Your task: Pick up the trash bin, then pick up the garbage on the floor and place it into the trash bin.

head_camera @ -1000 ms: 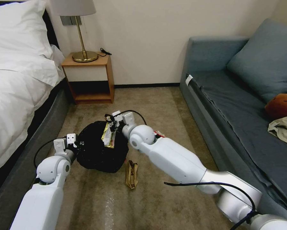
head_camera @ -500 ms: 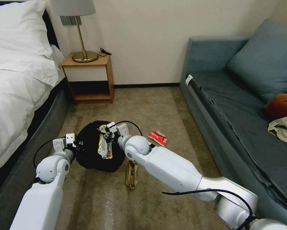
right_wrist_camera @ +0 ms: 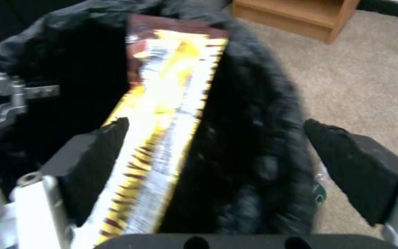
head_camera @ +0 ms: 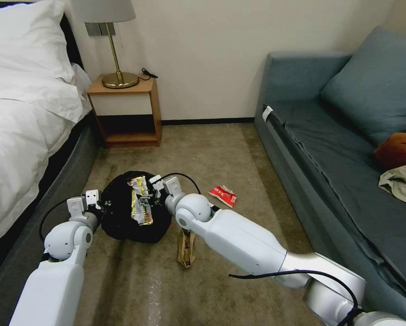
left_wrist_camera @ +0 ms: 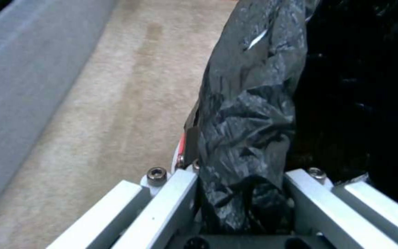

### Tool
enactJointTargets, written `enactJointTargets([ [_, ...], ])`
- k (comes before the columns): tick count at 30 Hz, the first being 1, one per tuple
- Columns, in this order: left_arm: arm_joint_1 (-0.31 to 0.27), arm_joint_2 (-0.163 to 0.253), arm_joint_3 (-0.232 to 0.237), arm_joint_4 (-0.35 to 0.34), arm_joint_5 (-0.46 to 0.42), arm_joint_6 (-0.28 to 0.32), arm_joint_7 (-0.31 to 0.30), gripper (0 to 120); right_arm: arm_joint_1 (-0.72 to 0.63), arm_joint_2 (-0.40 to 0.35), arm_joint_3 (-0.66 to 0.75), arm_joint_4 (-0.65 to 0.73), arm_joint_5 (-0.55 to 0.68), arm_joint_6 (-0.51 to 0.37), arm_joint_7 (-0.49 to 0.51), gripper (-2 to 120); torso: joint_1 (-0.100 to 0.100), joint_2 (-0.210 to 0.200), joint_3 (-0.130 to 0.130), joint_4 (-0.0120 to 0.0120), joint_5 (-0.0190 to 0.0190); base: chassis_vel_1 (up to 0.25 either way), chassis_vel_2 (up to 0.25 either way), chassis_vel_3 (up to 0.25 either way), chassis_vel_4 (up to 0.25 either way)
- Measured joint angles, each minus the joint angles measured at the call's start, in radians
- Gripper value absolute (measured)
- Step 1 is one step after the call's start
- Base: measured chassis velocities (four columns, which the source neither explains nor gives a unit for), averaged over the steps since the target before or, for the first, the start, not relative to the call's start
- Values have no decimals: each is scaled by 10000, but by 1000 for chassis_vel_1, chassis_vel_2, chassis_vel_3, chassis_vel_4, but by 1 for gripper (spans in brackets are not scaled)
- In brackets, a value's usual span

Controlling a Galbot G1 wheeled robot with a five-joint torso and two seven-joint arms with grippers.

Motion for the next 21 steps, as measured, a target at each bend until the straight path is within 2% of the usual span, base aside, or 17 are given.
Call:
enactJointTargets([
  [7,-94,71,-557,198,-14,-93,-177,2,99,-223,320,-107,-16,-270,59,100,0,0,0,0,0,0,0,0,0],
  [12,-183,131,-951,292,-147,-114,-316,2,-157,-598,399,-264,-358,-945,243,100,0,0,0,-1,0,0,0,0,0],
  [21,-221,203,-1249,224,-240,-106,-676,2,-771,-844,475,-906,-969,-1630,255,100,0,0,0,-2,0,0,0,0,0],
])
